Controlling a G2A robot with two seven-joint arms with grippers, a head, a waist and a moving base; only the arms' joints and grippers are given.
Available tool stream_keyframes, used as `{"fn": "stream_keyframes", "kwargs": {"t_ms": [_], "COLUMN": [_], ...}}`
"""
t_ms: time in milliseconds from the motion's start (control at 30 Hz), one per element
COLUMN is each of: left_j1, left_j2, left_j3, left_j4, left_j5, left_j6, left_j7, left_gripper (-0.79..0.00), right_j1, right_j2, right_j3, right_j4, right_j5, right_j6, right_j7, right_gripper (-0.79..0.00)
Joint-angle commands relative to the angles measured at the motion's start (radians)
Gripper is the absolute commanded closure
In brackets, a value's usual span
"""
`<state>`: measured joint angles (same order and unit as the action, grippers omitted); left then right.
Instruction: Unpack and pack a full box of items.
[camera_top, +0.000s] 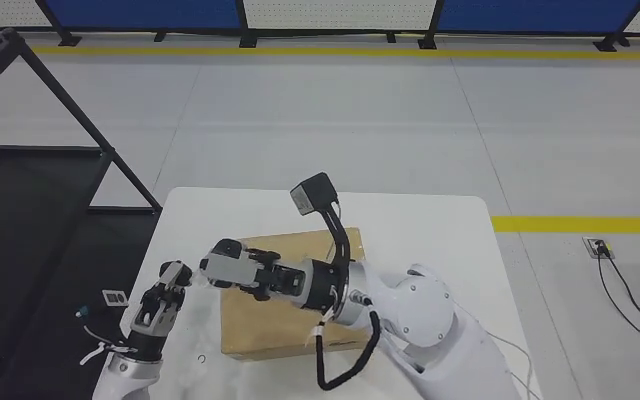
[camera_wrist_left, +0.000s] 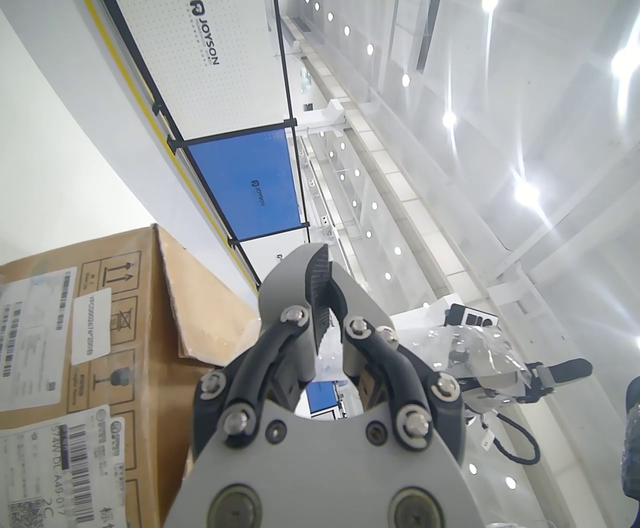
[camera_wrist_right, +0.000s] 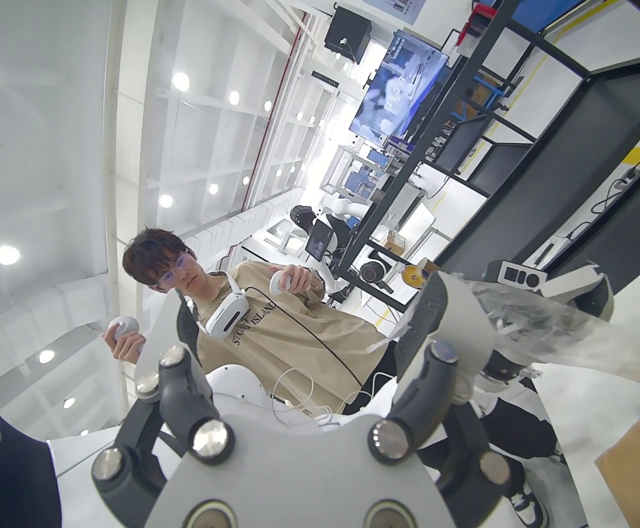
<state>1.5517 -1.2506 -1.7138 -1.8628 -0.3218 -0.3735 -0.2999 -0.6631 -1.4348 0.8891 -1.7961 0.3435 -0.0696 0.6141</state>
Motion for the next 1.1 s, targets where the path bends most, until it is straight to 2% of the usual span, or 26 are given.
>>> {"fn": "stream_keyframes", "kwargs": {"t_ms": [0, 367, 1067], "left_j1": [0.001, 0.020, -0.011], "left_j2": [0.000, -0.001, 0.000], "left_j3": [-0.001, -0.028, -0.016], "left_j4": [0.006, 0.018, 0.035], "left_j5": [-0.005, -0.040, -0.020], "left_j6": [-0.004, -0.024, 0.000], "left_j7": [0.002, 0.006, -0.004], "left_gripper": [0.000, 0.000, 0.000], "right_j1": [0.023, 0.109, -0.048], "right_j2": [-0.007, -0.042, -0.037], "right_j3": [-0.013, -0.063, 0.006], "right_j4": [0.013, 0.105, 0.057], "right_j5": [0.006, 0.042, -0.039], "right_j6": [-0.007, -0.026, -0.090], "right_j7": [-0.004, -0.011, -0.061], "right_gripper": [-0.785, -0.785, -0.785]}}
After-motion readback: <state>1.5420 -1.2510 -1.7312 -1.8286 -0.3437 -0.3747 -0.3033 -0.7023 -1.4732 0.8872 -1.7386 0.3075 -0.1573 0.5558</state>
